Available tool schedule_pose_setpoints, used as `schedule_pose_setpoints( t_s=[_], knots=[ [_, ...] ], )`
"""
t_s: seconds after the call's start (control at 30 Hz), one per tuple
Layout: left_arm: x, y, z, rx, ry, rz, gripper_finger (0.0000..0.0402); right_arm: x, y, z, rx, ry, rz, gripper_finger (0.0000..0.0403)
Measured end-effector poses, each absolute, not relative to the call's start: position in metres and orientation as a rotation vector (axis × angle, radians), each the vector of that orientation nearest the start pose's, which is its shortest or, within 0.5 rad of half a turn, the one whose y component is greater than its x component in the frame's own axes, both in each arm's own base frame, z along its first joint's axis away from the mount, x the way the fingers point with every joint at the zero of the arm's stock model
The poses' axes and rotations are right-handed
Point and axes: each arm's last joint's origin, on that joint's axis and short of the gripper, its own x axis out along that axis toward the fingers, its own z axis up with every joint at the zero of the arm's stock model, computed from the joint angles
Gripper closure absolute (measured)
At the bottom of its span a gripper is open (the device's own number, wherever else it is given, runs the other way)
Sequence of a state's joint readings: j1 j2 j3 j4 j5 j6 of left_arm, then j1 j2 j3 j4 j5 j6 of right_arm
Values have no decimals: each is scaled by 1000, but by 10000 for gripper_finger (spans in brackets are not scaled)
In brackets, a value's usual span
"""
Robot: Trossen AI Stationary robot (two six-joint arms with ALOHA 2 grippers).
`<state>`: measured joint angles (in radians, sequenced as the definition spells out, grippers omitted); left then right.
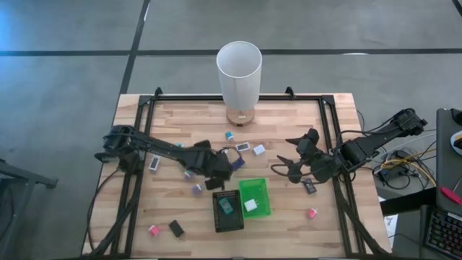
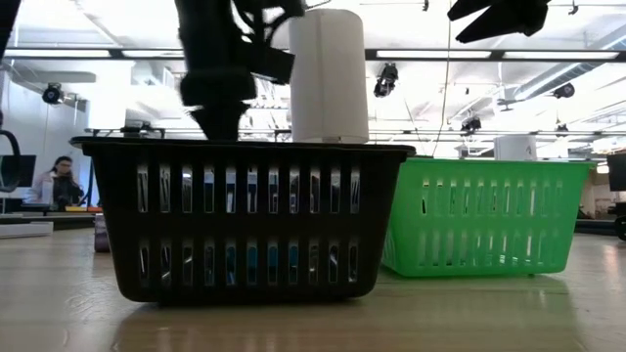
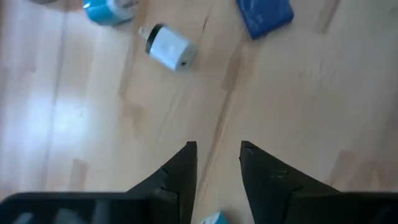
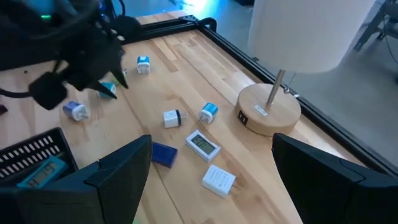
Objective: Pick & Place Office items
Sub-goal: Put the right white digital clock into the black bin
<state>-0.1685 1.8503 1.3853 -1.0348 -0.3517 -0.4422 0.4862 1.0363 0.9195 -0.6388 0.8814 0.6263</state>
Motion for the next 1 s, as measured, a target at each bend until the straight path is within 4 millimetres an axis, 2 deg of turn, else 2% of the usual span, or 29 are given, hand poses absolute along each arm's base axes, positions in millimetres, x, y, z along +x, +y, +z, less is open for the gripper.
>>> schedule_pose_setpoints(
  t_s=[0.27, 0.57, 0.83, 1.0],
  knots=[
    [362, -2, 208, -207, 1312, 254, 256, 186, 73, 298, 114, 451, -538, 78],
    [368, 41, 220, -281, 1248, 225, 215, 185, 73, 290, 103, 479, -527, 78],
    [379, 55, 231, -250, 1121, 205, 175, 185, 73, 287, 101, 480, -529, 78],
    [382, 59, 227, -256, 1109, 196, 168, 186, 73, 289, 115, 460, -525, 78]
  ],
)
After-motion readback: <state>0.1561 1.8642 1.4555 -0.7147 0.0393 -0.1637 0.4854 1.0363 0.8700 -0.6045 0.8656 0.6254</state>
